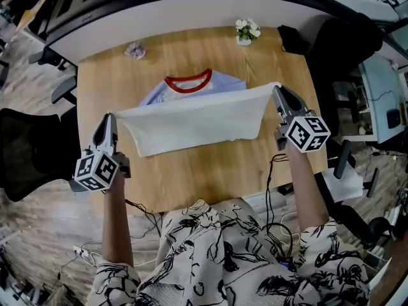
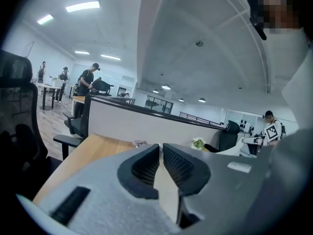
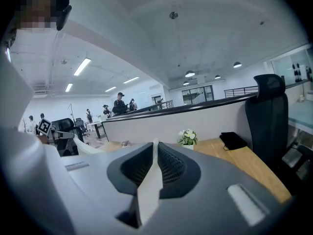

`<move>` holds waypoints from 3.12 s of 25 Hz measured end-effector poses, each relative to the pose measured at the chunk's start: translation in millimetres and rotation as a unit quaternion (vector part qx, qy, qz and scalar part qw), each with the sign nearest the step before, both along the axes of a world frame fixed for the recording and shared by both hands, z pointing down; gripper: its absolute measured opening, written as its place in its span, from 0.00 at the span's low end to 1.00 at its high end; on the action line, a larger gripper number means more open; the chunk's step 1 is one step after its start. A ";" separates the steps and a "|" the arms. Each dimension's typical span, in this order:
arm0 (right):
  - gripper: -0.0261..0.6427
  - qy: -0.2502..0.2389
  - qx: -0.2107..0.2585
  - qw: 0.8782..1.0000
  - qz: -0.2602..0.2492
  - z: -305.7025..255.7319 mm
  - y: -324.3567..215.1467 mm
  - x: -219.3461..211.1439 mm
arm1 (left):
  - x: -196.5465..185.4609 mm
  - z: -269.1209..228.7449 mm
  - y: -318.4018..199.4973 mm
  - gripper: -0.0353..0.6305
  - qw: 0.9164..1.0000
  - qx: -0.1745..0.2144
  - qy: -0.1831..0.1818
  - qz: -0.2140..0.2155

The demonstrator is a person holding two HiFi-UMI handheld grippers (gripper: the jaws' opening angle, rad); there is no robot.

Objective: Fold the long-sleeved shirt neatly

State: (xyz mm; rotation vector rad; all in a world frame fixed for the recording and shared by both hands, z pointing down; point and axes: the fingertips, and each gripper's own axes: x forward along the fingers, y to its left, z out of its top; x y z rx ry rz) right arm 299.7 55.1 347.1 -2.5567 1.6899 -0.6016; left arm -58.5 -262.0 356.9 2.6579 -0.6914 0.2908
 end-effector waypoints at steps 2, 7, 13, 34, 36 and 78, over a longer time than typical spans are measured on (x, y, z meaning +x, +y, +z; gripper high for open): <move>0.10 -0.006 -0.014 1.000 -0.008 18.6 -16.0 13.4 | 9.9 21.1 -11.6 0.10 1.000 -0.009 -0.020 -0.002; 0.10 -0.033 -0.066 0.997 -0.023 82.6 -54.4 44.9 | 37.2 79.3 -41.0 0.10 0.997 -0.040 -0.072 -0.005; 0.10 -0.086 -0.111 0.990 -0.022 153.7 -92.6 75.6 | 65.0 145.4 -75.9 0.10 0.990 -0.081 -0.115 -0.005; 0.39 -0.114 -0.090 0.986 -0.082 210.0 -150.5 140.9 | 115.8 198.1 -153.4 0.31 0.990 -0.018 -0.114 0.084; 0.42 0.000 -0.119 0.982 -0.145 196.8 -151.8 135.3 | 125.1 195.1 -134.7 0.33 0.966 0.077 -0.170 0.181; 0.34 0.019 -0.241 0.922 -0.304 228.5 -192.2 76.6 | 150.3 218.1 -122.0 0.36 0.905 0.022 -0.273 0.325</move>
